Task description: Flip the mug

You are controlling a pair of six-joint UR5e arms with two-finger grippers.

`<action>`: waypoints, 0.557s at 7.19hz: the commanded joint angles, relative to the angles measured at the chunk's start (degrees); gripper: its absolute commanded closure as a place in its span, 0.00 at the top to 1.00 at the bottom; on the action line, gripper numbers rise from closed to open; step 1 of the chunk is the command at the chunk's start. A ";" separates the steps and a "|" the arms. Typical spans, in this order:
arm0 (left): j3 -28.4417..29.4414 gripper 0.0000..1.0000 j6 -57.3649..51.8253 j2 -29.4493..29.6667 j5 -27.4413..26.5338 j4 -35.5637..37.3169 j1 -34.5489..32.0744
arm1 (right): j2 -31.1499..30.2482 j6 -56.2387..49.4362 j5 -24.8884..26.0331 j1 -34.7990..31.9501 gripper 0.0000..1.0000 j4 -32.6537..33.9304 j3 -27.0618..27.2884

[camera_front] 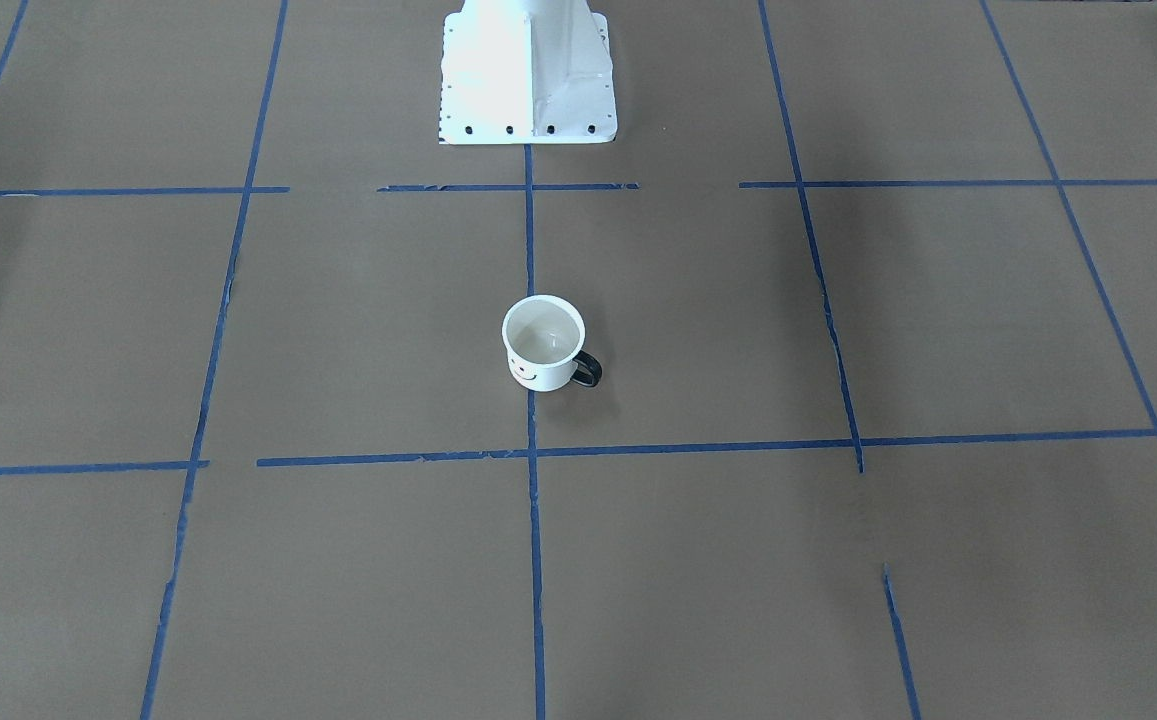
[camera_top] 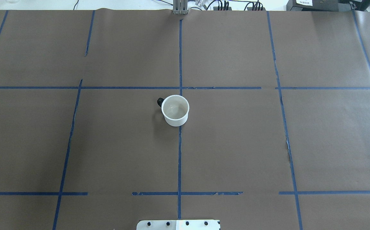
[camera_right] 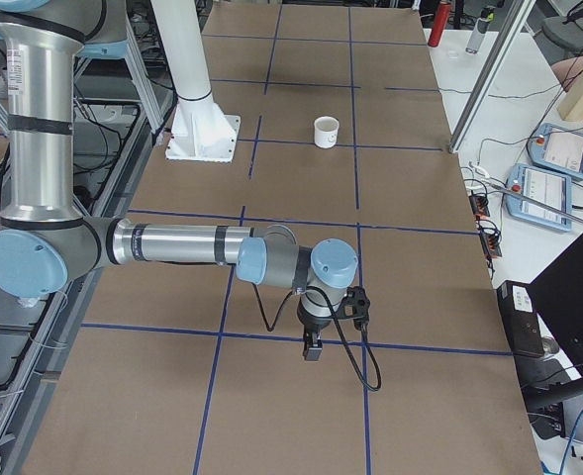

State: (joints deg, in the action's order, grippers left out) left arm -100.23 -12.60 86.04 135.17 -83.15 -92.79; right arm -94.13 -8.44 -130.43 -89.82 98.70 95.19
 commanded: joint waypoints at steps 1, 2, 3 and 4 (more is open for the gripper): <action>-0.57 1.00 0.81 0.88 2.37 -0.17 0.15 | 0.00 0.00 0.00 0.00 1.00 0.00 0.00; -0.75 1.00 2.82 0.97 2.55 -1.39 0.15 | 0.00 0.00 0.00 0.00 1.00 0.00 0.00; -0.23 1.00 2.93 0.97 2.47 -3.05 0.07 | 0.00 0.00 0.00 0.00 1.00 0.00 0.00; 0.56 1.00 2.84 0.80 2.29 -3.77 0.07 | 0.00 0.00 0.00 0.00 1.00 0.00 0.00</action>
State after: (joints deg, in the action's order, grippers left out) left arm -100.41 -10.03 86.91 137.55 -85.62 -92.69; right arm -94.13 -8.44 -130.43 -89.82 98.70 95.19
